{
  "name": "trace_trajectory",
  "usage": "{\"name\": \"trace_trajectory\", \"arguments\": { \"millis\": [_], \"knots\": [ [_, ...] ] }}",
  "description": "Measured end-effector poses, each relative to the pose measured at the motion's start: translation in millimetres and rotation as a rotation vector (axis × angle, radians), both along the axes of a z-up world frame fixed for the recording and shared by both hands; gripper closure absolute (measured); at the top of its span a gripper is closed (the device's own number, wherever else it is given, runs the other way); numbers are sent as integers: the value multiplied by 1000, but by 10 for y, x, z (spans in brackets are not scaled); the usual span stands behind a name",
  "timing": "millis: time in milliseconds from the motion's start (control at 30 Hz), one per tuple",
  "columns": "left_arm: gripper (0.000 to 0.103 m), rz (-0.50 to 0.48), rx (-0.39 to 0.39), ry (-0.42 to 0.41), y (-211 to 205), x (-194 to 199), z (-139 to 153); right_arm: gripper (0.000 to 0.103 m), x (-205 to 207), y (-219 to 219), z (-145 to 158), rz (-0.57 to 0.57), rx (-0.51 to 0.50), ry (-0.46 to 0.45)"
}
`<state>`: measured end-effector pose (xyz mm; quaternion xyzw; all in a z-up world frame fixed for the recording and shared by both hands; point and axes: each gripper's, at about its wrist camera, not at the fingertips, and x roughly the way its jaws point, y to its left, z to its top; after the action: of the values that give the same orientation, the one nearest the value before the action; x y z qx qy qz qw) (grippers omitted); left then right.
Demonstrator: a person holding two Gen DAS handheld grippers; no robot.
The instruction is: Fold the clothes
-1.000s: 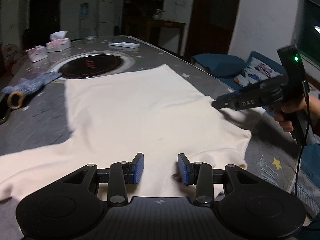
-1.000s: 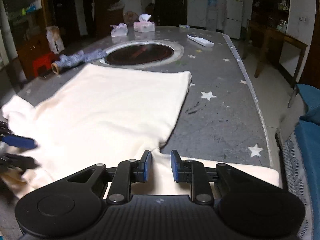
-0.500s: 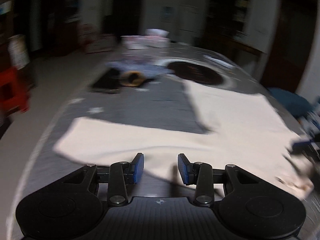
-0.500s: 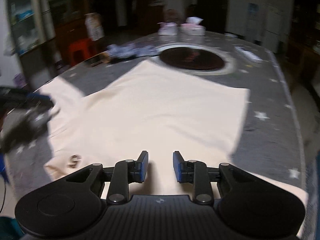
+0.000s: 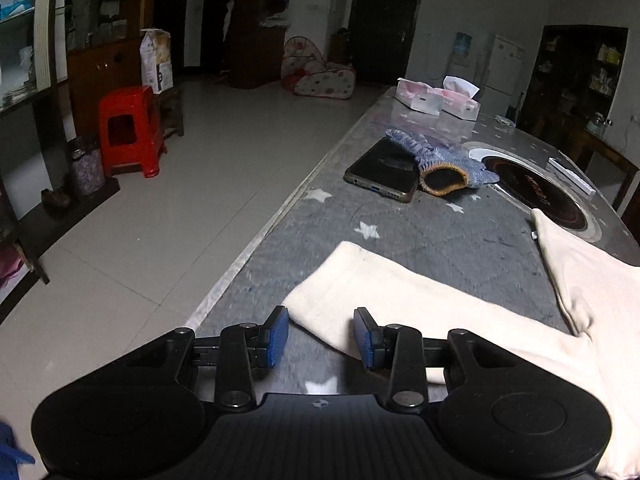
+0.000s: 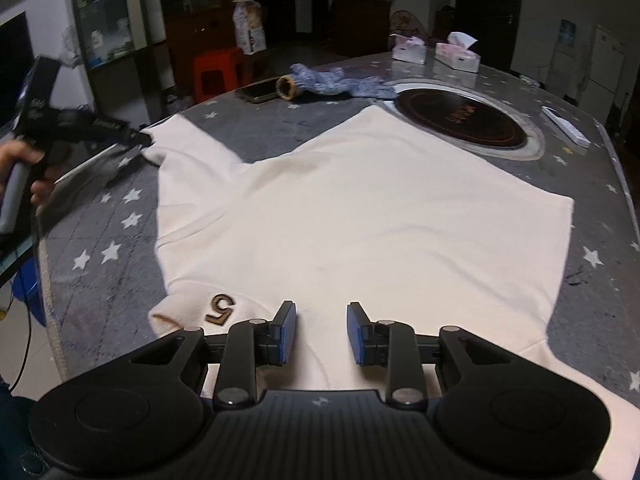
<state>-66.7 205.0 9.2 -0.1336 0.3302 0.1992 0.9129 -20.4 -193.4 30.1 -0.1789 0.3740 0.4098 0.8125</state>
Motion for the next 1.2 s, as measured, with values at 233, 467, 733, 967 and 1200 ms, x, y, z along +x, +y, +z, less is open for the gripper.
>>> {"name": "trace_trajectory", "arguments": {
  "millis": [233, 467, 733, 967, 1200],
  "knots": [
    [97, 29, 1, -18, 166, 114, 6, 75, -55, 113, 4, 72, -35, 0],
    [98, 23, 3, -63, 179, 139, 154, 75, 120, 425, 105, 126, -6, -26],
    [98, 83, -52, -122, 195, -104, 284, 74, 396, 1059, 79, 205, 39, -30],
    [98, 101, -70, -138, 211, -275, 327, 61, 508, 1410, -111, 227, 51, 1],
    [98, 56, -96, -214, 167, -245, 517, 60, 397, 1248, 38, 232, 38, -25]
  ]
}}
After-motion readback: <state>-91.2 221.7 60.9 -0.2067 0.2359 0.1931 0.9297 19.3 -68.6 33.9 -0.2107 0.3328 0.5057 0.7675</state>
